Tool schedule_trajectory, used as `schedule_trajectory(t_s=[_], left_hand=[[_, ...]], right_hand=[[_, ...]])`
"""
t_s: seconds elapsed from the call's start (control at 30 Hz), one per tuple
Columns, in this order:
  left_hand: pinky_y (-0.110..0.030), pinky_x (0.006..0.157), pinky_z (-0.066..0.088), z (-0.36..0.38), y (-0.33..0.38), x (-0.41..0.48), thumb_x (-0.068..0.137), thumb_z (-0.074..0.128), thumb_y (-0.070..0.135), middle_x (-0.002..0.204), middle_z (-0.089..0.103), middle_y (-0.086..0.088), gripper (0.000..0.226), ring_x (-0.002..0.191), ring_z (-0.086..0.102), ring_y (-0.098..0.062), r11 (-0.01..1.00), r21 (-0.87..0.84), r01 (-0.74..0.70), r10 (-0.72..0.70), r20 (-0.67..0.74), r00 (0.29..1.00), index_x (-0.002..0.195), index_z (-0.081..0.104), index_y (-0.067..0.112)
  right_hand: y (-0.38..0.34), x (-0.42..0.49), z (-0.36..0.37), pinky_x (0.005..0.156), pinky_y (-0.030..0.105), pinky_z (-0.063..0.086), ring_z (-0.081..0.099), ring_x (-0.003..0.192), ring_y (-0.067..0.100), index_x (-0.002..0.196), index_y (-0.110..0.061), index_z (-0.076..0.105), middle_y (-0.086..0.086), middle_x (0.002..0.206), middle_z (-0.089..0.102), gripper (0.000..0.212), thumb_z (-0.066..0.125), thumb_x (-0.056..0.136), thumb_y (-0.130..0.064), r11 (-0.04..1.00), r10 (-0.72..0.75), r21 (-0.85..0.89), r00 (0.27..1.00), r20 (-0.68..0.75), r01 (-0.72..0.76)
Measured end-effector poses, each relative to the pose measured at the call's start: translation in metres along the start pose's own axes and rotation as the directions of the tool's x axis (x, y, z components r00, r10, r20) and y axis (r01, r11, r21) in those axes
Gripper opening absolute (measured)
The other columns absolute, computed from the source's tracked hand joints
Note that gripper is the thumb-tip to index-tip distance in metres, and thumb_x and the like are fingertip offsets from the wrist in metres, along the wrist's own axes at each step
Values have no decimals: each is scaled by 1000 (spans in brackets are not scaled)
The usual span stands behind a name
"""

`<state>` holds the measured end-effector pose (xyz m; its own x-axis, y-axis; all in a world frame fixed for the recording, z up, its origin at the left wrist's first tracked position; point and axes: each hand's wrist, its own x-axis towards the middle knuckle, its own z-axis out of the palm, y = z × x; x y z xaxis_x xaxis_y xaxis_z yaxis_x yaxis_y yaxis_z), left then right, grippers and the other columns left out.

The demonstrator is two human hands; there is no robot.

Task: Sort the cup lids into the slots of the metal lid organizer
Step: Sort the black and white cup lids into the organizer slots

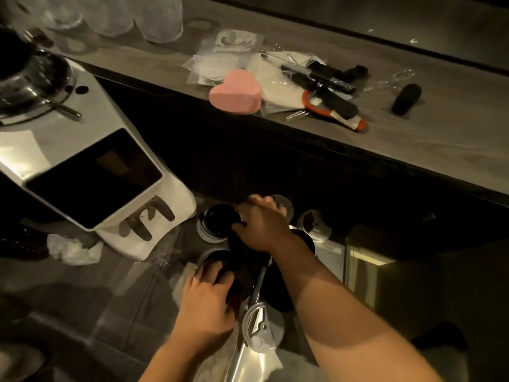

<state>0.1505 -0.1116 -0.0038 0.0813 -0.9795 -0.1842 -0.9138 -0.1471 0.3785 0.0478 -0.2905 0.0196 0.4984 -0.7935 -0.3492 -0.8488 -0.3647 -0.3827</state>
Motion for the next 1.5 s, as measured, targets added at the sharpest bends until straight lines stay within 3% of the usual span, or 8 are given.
schedule_trajectory(t_s=[0.2, 0.53, 0.7, 0.8, 0.93, 1.13, 1.3, 1.5], left_hand=[[-40, 107, 37, 2, 2, -19, 85, 56, 48, 134, 56, 7, 41, 128, 48, -22, 1000, -19, 3, -3, -32, 999, 125, 59, 39], [-53, 95, 48, 2, -10, 21, 84, 49, 41, 135, 54, -14, 45, 122, 54, -39, 998, -34, 49, -51, -43, 998, 118, 63, 15], [-53, 120, 14, 3, 0, 48, 93, 50, 45, 165, 15, -8, 62, 153, 3, -31, 990, 48, 131, -134, 66, 989, 151, 33, 33], [-47, 121, -1, 1, 22, 75, 94, 52, 46, 167, -2, 3, 70, 153, -11, -25, 994, 68, 87, -96, 140, 985, 154, 15, 40], [-55, 121, 4, 10, 56, 108, 95, 52, 50, 168, -8, 2, 77, 153, -13, -27, 988, 141, -69, 35, 233, 972, 157, 8, 37], [-53, 118, 21, 16, 63, 135, 92, 54, 37, 161, 30, 0, 68, 149, 21, -29, 987, 116, -110, 76, 264, 961, 153, 25, 30], [-44, 109, 32, 6, 85, 129, 92, 60, 16, 144, 47, -9, 54, 131, 35, -34, 994, 84, -68, 59, 97, 993, 142, 44, 25], [-41, 94, 49, 3, 81, 108, 83, 77, 22, 127, 46, -12, 46, 117, 47, -32, 882, -470, 27, -100, -132, 986, 126, 59, 25]], right_hand=[[32, 94, -1, 120, 52, 15, 12, 150, 37, 158, -33, 8, 7, 166, 7, 77, 49, 96, -54, 920, 254, 276, 960, 120, -279], [23, -10, 17, 114, 62, 20, 32, 140, 35, 132, -36, 55, 1, 143, 49, 46, 50, 91, -56, 997, 21, -72, 997, 69, -16], [99, -5, -27, 118, 57, -1, 9, 151, 33, 151, -40, 28, 0, 163, 18, 53, 34, 101, -56, 886, 448, 95, 890, 88, -455], [127, -9, -16, 113, 40, 26, 43, 132, 25, 145, -25, 44, 9, 154, 40, 46, 36, 104, -46, 814, 431, 284, 855, 289, -506], [110, -36, 14, 114, 63, 11, 22, 147, 37, 144, -41, 42, 6, 160, 28, 47, 31, 101, -54, 833, 529, 143, 845, 83, -535], [94, -77, 40, 113, 67, 13, -4, 150, 42, 148, -42, 30, 6, 166, -1, 57, 49, 94, -42, 845, 499, 201, 866, 34, -495], [98, -83, 47, 107, 61, 33, 14, 145, 43, 134, -35, 46, 9, 163, 10, 49, 60, 88, -35, 831, 554, 119, 829, -84, -543], [112, -77, 48, 89, 37, 49, 56, 121, 34, 127, -26, 56, 10, 152, 34, 41, 59, 87, -19, 791, 611, 239, 742, -276, -563]])
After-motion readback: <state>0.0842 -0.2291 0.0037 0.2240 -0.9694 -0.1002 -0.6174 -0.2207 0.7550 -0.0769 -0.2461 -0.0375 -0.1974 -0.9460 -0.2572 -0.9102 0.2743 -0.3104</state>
